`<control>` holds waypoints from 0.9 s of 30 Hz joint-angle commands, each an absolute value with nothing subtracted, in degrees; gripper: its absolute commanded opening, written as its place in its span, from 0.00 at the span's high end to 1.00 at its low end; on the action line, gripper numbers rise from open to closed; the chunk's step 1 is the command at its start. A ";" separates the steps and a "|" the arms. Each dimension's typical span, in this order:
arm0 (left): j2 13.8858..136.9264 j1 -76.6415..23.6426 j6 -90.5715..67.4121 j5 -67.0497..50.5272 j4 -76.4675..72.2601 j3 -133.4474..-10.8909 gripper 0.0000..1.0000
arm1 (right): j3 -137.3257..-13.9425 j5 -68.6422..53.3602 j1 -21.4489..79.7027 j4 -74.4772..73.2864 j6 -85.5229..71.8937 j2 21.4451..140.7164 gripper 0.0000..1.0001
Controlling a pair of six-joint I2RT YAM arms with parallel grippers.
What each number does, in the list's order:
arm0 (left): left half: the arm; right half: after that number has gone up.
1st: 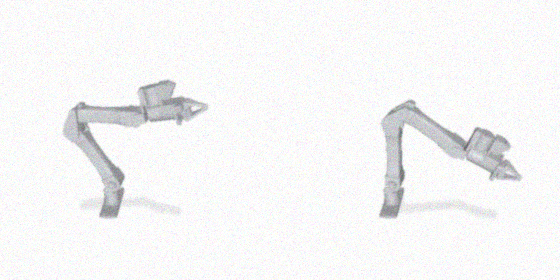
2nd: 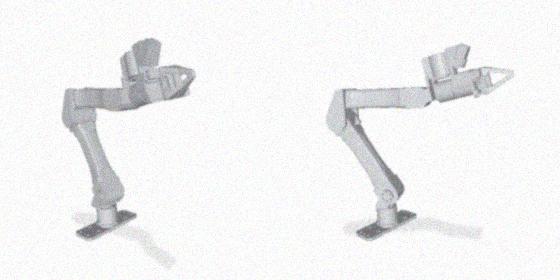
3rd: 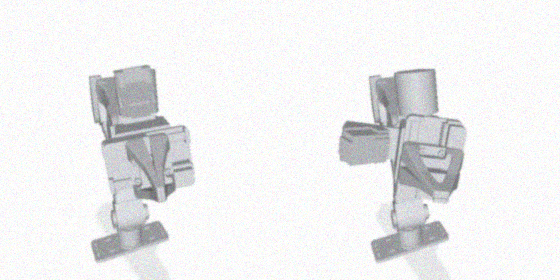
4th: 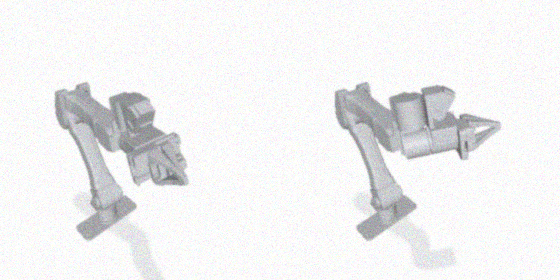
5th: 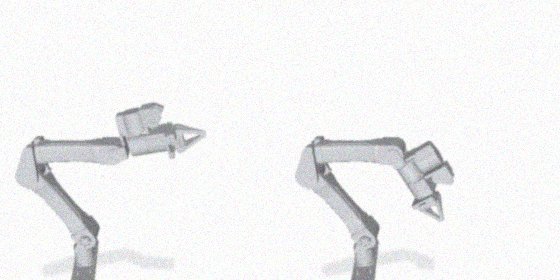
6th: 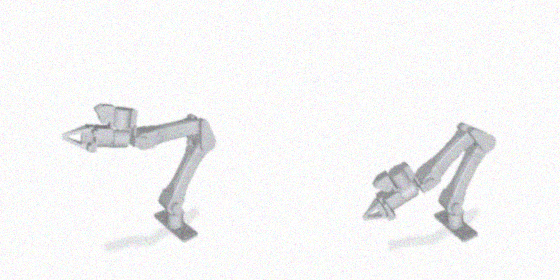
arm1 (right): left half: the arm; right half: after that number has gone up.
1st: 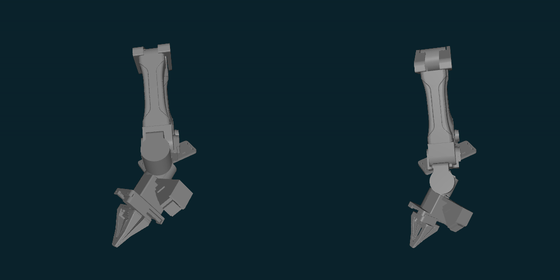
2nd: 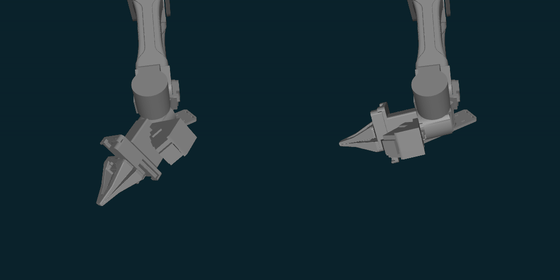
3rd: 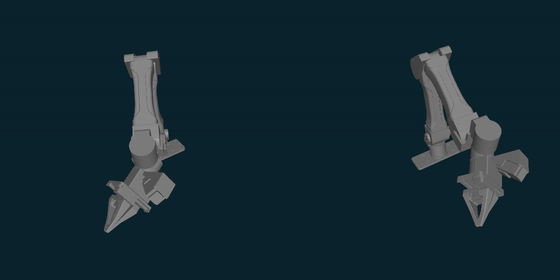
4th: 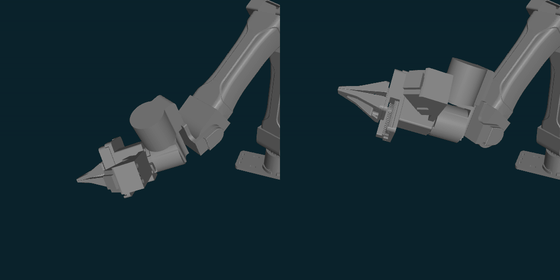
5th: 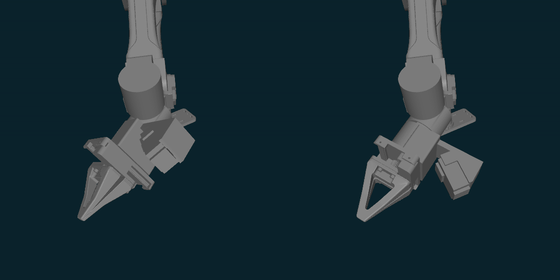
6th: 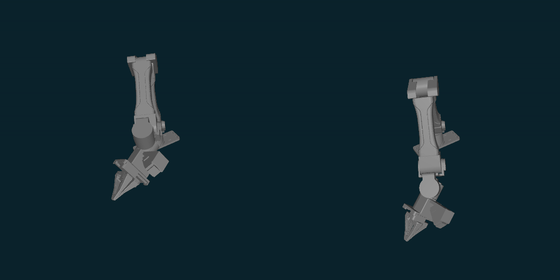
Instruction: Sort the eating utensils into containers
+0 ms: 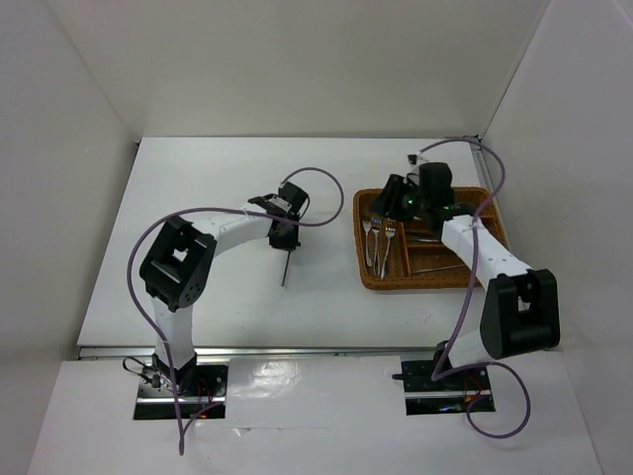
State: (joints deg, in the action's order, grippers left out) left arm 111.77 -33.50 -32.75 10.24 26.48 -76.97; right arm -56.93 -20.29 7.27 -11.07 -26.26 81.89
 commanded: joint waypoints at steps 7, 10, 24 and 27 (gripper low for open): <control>99.23 -31.29 -42.44 3.61 21.45 -81.74 0.82 | -61.25 -29.61 21.61 -0.44 -17.58 86.65 0.39; 96.26 -31.29 -44.12 3.60 18.82 -80.07 0.81 | -62.83 -30.23 24.69 1.22 -16.97 88.94 0.24; 91.15 -33.57 -46.76 1.14 15.56 -78.31 0.79 | -65.30 -32.08 29.97 5.71 -18.63 93.60 0.23; 90.09 -33.57 -46.76 0.62 14.33 -77.17 0.78 | -65.30 -29.01 30.50 4.49 -19.15 94.22 0.28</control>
